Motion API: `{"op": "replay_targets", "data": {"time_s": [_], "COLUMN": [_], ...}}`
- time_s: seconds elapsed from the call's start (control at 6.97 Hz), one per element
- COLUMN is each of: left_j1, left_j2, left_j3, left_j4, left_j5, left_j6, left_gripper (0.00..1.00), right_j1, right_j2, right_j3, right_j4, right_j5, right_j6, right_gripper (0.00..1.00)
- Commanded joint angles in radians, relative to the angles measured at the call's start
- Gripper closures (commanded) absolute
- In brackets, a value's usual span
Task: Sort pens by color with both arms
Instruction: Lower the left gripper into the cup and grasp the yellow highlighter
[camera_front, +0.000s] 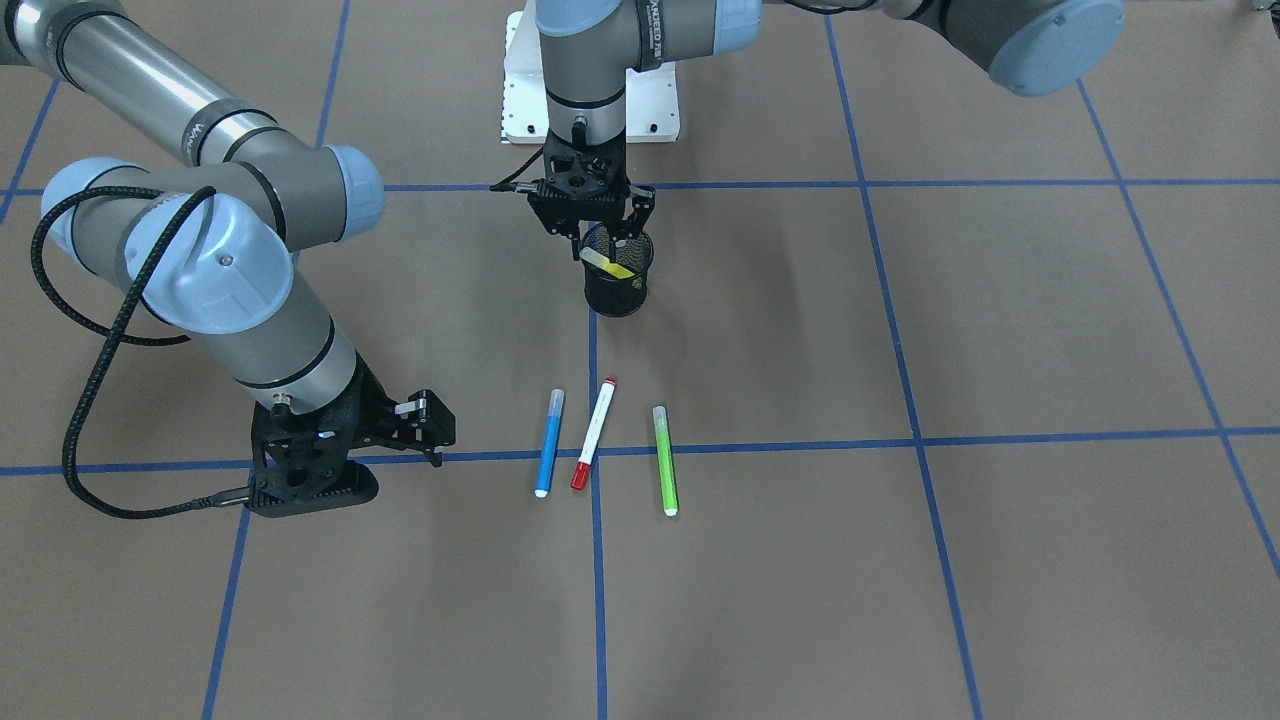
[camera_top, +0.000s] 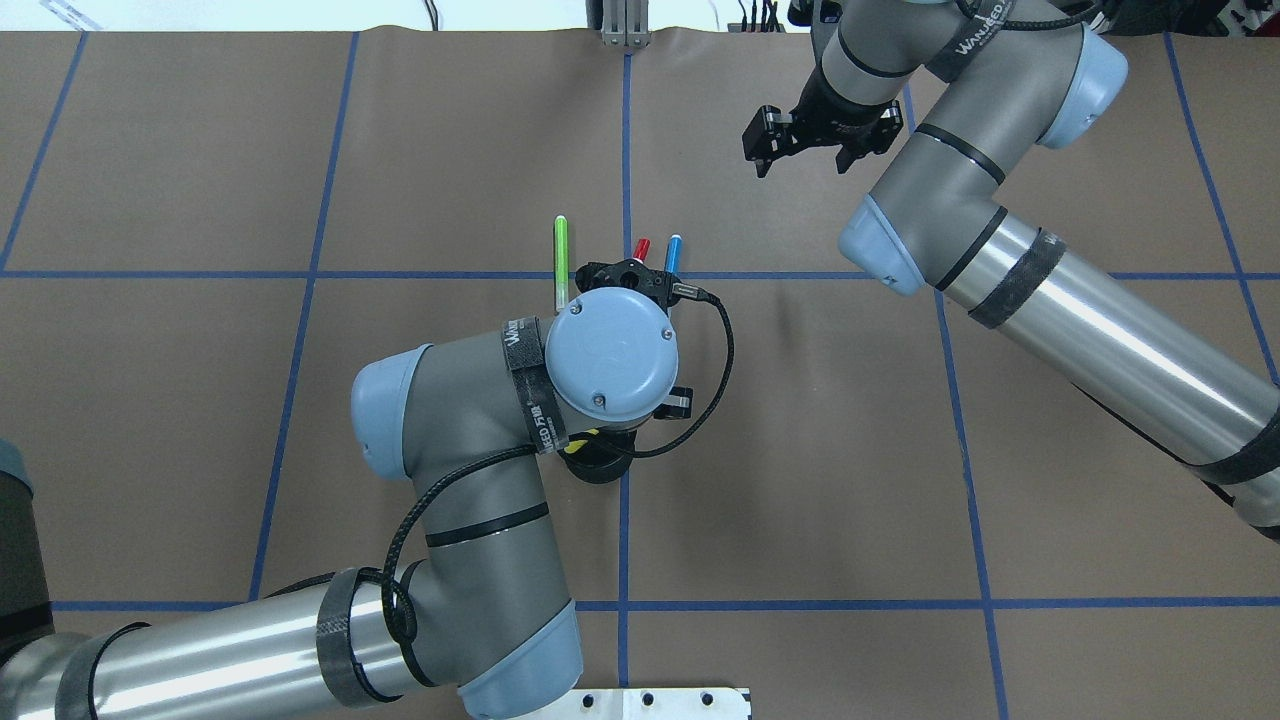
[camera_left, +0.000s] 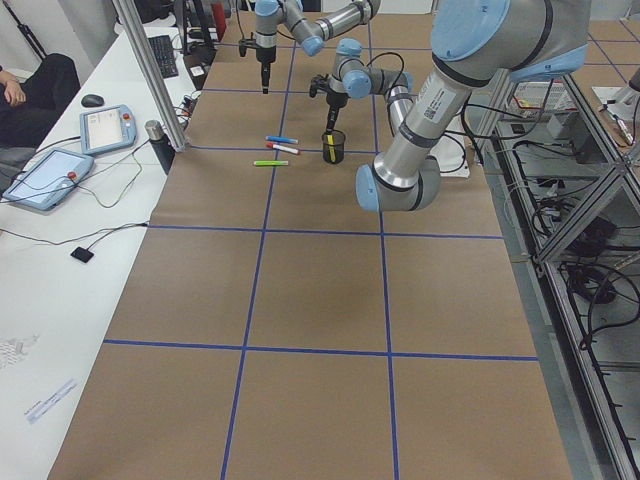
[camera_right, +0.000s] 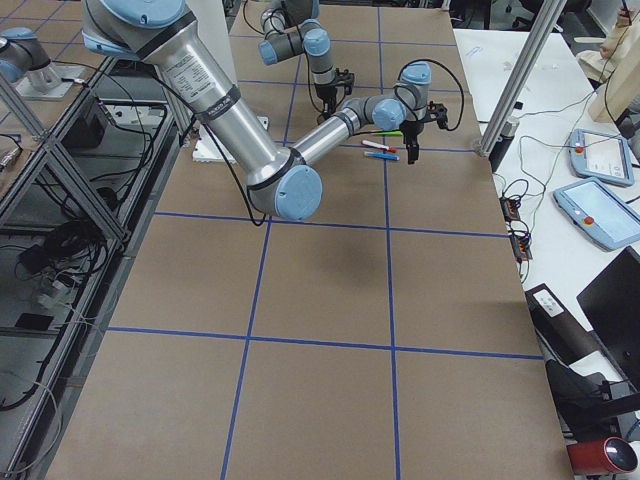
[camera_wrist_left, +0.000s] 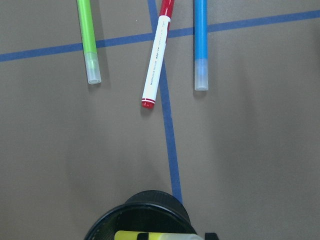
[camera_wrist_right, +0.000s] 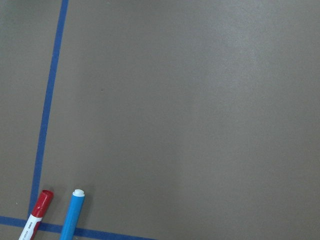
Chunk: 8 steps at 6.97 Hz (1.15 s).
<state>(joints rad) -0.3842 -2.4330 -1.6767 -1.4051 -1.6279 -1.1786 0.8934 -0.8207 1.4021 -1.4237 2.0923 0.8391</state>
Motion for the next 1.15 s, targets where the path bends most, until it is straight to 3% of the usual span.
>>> {"op": "replay_targets", "data": {"time_s": [0.0,1.0], "left_j1": [-0.01,-0.047], "left_j2": [-0.001,0.023], "left_j3": [0.002,0.011], "left_j4": [0.0,-0.005], "left_j5": [0.011,0.01], "left_j6": [0.005,0.054], "left_gripper": [0.52,0.58], "right_j1": [-0.001,-0.002], "right_j2": [0.0,0.0], "right_j3": [0.0,0.001], "right_j4": [0.0,0.003], "right_j5": [0.0,0.0], "right_j6": [0.0,0.003], "right_gripper": [0.0,0.0]}}
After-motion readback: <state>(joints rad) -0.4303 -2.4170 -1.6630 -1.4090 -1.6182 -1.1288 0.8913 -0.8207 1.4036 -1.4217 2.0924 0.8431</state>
